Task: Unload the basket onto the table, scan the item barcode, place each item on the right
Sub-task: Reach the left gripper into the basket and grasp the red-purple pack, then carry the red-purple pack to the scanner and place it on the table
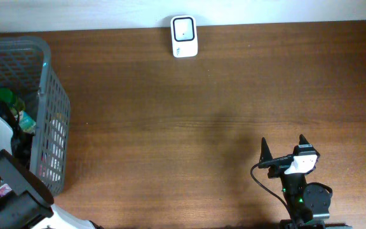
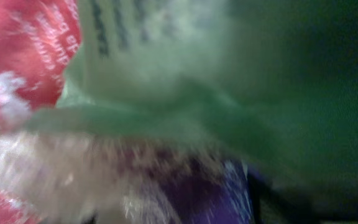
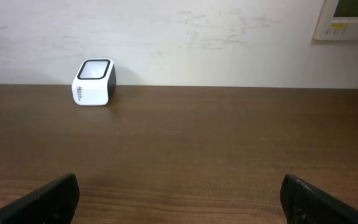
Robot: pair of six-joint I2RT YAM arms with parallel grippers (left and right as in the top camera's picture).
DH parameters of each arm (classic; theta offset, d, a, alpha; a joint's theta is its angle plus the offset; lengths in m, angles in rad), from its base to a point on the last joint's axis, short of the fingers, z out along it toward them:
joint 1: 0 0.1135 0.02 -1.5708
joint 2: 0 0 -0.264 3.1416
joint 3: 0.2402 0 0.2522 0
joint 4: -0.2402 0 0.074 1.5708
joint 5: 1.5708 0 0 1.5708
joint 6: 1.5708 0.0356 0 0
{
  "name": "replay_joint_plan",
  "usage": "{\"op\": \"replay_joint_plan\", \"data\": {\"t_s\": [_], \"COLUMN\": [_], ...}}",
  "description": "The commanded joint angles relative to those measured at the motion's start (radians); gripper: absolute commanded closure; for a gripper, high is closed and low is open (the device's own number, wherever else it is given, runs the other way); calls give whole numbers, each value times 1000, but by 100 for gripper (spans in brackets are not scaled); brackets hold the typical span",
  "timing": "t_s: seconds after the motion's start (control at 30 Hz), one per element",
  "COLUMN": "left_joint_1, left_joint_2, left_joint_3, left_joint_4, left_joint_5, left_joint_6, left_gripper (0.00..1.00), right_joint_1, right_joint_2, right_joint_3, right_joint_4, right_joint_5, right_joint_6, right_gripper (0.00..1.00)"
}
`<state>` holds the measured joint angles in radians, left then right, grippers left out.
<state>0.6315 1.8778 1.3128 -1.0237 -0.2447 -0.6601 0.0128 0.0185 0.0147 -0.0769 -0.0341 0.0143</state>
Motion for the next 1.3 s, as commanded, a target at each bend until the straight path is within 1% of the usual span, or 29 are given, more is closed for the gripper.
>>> {"op": "replay_joint_plan", "data": {"t_s": [0.0,0.03,0.1,0.13,0.2,0.23,0.3,0.37,0.4,0.47,0.5,0.53,0.57,0.63,0.67,0.7,0.77,0.87,0.9,0.93,0.97,1.03,1.07,1.1,1.13,1.2,1.23,1.27], "left_joint_1": [6,6,6,6,6,6,6,6,6,6,6,6,6,-6,-31,-67,-225,-427,-551,-607,-710,-860,-959,-1017,-1085,-1169,-1191,-1207], "left_joint_2": [35,33,16,-5,-53,-78,-159,-293,-328,-417,-500,-555,-613,-718,-731,-740,-737,-671,-610,-579,-510,-396,-311,-255,-177,-35,34,89], "left_joint_3": [-8,2,112,214,365,433,526,549,549,549,549,549,549,549,549,549,549,549,549,549,549,549,549,549,549,549,549,549], "left_joint_4": [-37,-55,-158,-242,-336,-364,-372,-307,-285,-223,-160,-111,-43,152,187,200,203,223,223,222,207,154,127,117,117,155,185,206], "left_joint_5": [1,1,6,23,74,100,114,137,163,264,374,446,561,821,867,882,877,851,851,849,779,594,467,405,369,356,348,349], "left_joint_6": [-5,-5,-5,-5,-5,-5,2,2,2,2,2,2,2,2,2,2,23,165,246,286,335,393,409,409,420,419,419,419], "left_gripper": [100,100,100,100,100,100,100,100,100,100,100,100,100,100,100,100,100,100,100,100,100,100,100,100,100,100,100,98], "right_joint_1": [0,0,0,0,0,0,0,0,0,0,0,0,0,0,0,0,0,0,0,0,0,0,0,0,0,0,0,0], "right_joint_2": [-6,-6,-6,-6,-6,-6,-6,-6,-6,-6,-6,-6,-6,-6,-6,-6,-6,-6,-6,-6,-6,-6,-6,-6,-6,-6,-6,-6], "right_joint_3": [-9,-9,-9,-9,-9,-9,-9,-9,-9,-9,-9,-9,-9,-9,-9,-9,-9,-9,-9,-9,-9,-9,-9,-9,-9,-9,-9,-9], "right_joint_4": [-1,-1,-1,-1,-1,-1,-1,-1,-1,-1,-1,-1,-1,-1,-1,-1,-1,-1,-1,-1,-1,-1,-1,-1,-1,-1,-1,-1], "right_joint_5": [2,2,2,2,2,2,2,2,2,2,2,2,2,2,2,2,2,2,2,2,2,2,2,2,2,2,2,2], "right_joint_6": [-7,-7,-7,-7,-7,-7,-7,-7,-7,-7,-7,-7,-7,-7,-7,-7,-7,-7,-7,-7,-7,-7,-7,-7,-7,-7,-7,-7], "right_gripper": [2,1,2,1,1,1,1,1,2,1,1,1,1,2,1,1,2,1,2,2,1,1,2,1,2,2,2,1]}}
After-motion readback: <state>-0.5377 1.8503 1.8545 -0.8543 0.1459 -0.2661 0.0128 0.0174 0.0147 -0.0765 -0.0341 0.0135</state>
